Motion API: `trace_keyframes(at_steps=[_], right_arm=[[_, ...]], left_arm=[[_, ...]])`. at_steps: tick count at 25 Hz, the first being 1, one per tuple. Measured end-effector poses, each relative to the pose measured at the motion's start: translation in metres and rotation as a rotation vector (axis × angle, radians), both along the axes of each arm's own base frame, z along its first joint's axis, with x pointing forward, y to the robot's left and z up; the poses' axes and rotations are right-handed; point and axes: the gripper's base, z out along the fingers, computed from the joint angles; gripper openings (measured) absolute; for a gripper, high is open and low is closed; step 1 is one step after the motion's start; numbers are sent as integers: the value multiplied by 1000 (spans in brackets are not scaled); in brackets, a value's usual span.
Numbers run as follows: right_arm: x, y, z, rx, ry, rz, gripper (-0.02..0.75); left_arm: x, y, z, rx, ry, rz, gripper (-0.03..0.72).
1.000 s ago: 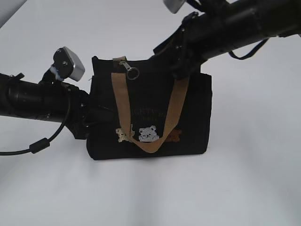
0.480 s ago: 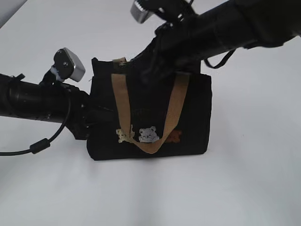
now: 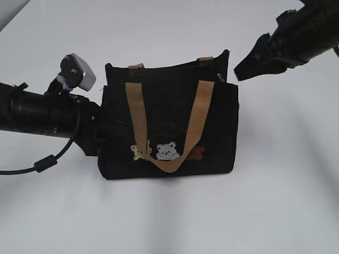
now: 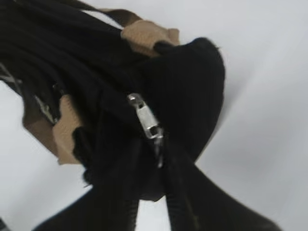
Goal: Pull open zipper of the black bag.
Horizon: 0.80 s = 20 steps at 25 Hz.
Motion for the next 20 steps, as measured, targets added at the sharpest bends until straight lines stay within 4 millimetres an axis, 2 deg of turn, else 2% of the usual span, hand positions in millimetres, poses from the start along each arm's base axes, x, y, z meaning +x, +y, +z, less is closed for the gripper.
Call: trace_keyframes(at_steps=[1,3,5,6,7,9,13,16,20], right_arm=[[-4,6,0,5,21,26,269],[-16,17,3,23,81,81,436],[-26,20,8,44,163,65,483],[-30,19,10,46,210,30,484],[-34,16,11,26,247,2,476],[-43,9,13,-27,327,-70,454],[-72,-10,22,-164,426,-187,430],[-115,-25,24,-223,411,-230,428],[-182,-46,18,-279,319,-253,410]], left_arm=[[0,1,0,-7,23,24,91],[0,3,4,-20,98,107,238],[-5,7,10,-26,221,197,382],[-9,9,13,-29,290,243,424],[-13,11,16,-19,345,274,434],[-21,16,24,-14,477,388,391],[-40,32,36,128,607,519,226],[-59,43,60,155,590,573,195],[-106,57,104,47,500,615,188]])
